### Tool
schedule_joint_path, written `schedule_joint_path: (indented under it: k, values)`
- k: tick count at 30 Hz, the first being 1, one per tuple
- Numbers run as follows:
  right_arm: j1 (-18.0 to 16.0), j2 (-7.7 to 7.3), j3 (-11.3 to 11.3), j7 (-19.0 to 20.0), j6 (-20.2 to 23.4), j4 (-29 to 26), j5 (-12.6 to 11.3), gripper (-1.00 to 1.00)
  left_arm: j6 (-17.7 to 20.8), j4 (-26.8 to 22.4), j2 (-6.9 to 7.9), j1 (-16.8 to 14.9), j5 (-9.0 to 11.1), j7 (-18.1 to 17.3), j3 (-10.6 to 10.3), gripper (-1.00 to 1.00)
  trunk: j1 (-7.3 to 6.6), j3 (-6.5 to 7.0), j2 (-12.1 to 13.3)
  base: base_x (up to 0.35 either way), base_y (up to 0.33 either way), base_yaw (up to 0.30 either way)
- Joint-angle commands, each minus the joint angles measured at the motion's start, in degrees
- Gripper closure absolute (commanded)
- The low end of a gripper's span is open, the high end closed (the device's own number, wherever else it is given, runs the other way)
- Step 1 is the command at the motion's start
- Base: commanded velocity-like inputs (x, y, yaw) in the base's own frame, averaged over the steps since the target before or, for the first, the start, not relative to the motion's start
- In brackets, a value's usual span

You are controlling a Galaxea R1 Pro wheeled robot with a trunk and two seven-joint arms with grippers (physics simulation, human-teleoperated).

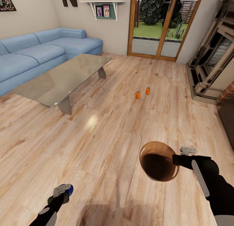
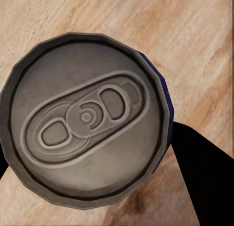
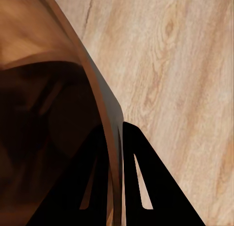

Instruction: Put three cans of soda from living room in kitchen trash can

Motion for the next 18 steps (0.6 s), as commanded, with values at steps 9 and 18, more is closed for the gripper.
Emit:
schedule_joint_path:
  k: [9, 18]
  values:
    - [0.00, 0.02, 0.02, 0.30, 0.03, 0.00, -1.04, 1.00, 0.00, 0.01, 0.00, 0.00, 0.00, -0.03, 0.00, 1.00, -1.99, 2.48, 3.62, 0.000, 0.000, 0.000]
    - [0.00, 0.03, 0.03, 0.30, 0.02, 0.00, -1.04, 1.00, -0.02, -0.02, 0.00, 0.00, 0.00, -0.03, 0.00, 1.00, -3.96, 4.95, 7.23, 0.000, 0.000, 0.000]
